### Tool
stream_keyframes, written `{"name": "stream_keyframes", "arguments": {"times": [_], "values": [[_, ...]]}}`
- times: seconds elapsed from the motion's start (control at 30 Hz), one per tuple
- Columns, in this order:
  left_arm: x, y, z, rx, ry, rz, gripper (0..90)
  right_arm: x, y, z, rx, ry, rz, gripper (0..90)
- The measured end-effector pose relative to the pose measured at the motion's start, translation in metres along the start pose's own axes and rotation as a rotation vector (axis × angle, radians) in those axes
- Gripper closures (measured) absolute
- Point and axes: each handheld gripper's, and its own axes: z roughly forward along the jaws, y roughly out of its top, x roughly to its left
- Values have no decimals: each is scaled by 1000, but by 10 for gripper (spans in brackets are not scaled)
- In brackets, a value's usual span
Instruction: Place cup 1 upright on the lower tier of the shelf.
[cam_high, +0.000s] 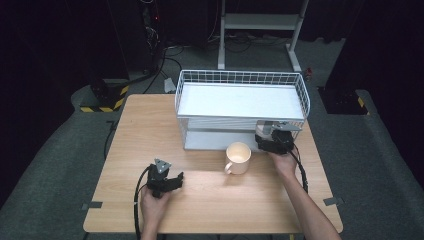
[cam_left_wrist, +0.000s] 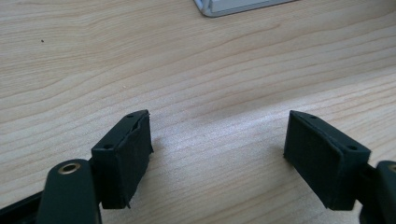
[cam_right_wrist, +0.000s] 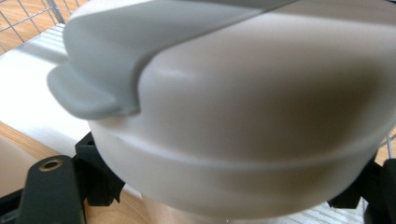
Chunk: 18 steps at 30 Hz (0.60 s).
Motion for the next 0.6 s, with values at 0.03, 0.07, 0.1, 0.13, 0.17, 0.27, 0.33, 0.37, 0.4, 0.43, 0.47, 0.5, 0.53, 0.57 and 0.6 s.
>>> {"name": "stream_keyframes", "arguments": {"times": [0.03,0.07,0.1,0.13,0.17,0.27,0.33,0.37,0.4,0.43,0.47,0.5,0.53,0.57,0.6], "values": [[0,0,0,0,-1,-2,232,0,0,0,1,0,1,184],[0,0,0,0,0,0,232,0,0,0,-1,3,-7,183],[0,0,0,0,0,0,232,1,0,-1,4,0,-1,183],[0,0,0,0,-1,-2,232,1,0,-1,4,0,-8,183],[0,0,0,0,-1,-2,232,1,0,-1,6,1,-9,182],[0,0,0,0,0,0,232,1,-1,-2,14,7,-4,180],[0,0,0,0,-1,-2,232,0,-2,-2,14,7,-6,180],[0,0,0,0,0,0,232,1,-3,-3,14,10,1,180],[0,0,0,0,0,0,232,0,-4,-3,8,15,-2,180],[0,0,0,0,0,0,232,-1,-5,-4,11,18,4,179],[0,0,0,0,-1,-2,232,-1,-6,-4,13,20,6,176],[0,0,0,0,0,-2,232,-1,-7,-4,19,20,14,173],[0,0,0,0,0,0,232,-2,-8,-4,13,25,-7,173],[0,0,0,0,0,0,232,-2,-8,-4,13,26,-7,175],[0,0,0,0,0,0,232,-1,-8,-5,14,26,-1,174]]}}
